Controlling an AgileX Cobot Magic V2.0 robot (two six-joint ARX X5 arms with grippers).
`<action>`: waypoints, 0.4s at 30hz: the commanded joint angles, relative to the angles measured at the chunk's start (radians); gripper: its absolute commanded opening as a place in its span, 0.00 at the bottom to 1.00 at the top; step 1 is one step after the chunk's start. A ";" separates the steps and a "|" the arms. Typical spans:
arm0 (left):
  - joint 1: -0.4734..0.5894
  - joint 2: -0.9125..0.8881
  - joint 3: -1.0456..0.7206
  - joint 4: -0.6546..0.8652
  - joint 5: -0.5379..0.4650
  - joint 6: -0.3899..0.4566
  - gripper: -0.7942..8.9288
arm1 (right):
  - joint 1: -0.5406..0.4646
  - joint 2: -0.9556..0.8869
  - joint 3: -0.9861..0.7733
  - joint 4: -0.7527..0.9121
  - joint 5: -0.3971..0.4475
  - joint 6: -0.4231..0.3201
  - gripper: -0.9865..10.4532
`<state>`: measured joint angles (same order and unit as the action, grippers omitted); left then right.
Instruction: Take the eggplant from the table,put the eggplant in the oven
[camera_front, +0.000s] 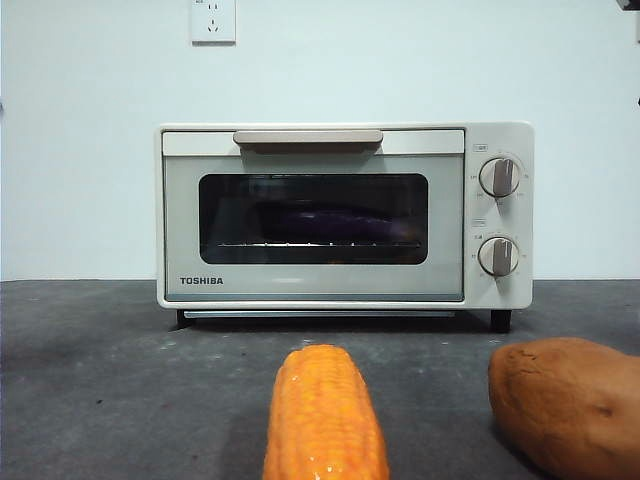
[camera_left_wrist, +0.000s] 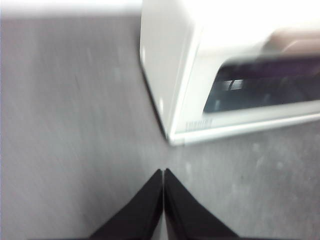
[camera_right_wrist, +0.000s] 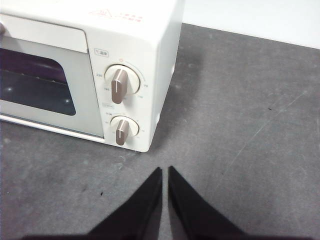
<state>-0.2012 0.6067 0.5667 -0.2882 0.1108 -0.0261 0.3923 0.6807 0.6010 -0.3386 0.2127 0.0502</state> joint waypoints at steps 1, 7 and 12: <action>0.006 -0.137 0.008 0.027 0.000 0.043 0.09 | 0.004 0.003 0.007 0.010 0.005 0.011 0.09; 0.060 -0.365 -0.013 0.039 -0.001 0.060 0.09 | 0.004 0.003 0.007 0.010 0.005 0.011 0.09; 0.143 -0.457 -0.132 0.051 -0.004 0.108 0.09 | 0.004 0.003 0.007 0.010 0.005 0.011 0.09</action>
<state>-0.0631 0.1520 0.4484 -0.2375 0.1093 0.0513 0.3923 0.6807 0.6010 -0.3386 0.2127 0.0502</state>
